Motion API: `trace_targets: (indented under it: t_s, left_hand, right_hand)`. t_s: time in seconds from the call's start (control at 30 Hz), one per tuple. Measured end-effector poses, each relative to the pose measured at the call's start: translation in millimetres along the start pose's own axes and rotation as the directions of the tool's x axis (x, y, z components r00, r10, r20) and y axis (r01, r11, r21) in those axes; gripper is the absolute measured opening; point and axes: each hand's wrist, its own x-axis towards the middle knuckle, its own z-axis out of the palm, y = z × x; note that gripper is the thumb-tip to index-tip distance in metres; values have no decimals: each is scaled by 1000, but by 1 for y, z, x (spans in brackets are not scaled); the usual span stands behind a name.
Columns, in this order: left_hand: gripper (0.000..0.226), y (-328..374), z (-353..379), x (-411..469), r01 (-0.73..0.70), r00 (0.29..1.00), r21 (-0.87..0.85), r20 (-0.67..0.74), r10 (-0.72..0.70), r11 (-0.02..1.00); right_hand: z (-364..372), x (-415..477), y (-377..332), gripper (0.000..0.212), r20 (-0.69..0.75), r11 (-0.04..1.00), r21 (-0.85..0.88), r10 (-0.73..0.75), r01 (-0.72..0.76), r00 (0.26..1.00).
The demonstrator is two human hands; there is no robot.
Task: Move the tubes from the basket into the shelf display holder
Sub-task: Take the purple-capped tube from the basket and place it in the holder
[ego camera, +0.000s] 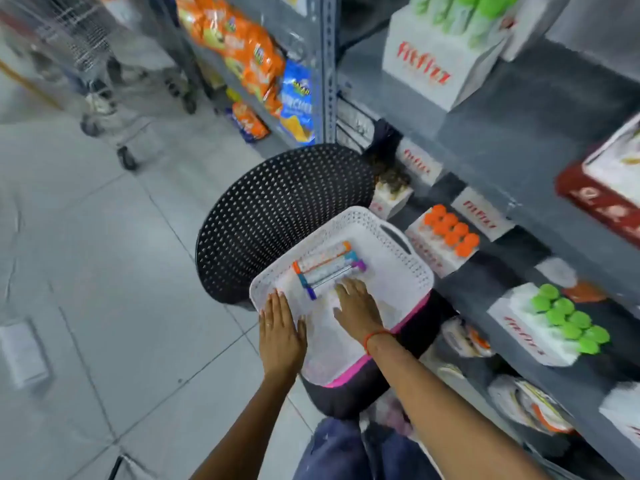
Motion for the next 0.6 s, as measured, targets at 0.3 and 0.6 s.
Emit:
trace_targets:
  t_s: [0.3, 0.6]
  left_hand:
    - [61, -8, 15, -2, -41, 997, 231, 67, 26, 972]
    - [64, -3, 2, -3, -17, 995, 191, 100, -2, 981]
  right_hand:
    - [18, 33, -24, 15, 57, 857, -435, -282, 278, 958]
    - [-43, 2, -3, 28, -195, 964, -97, -261, 246, 945]
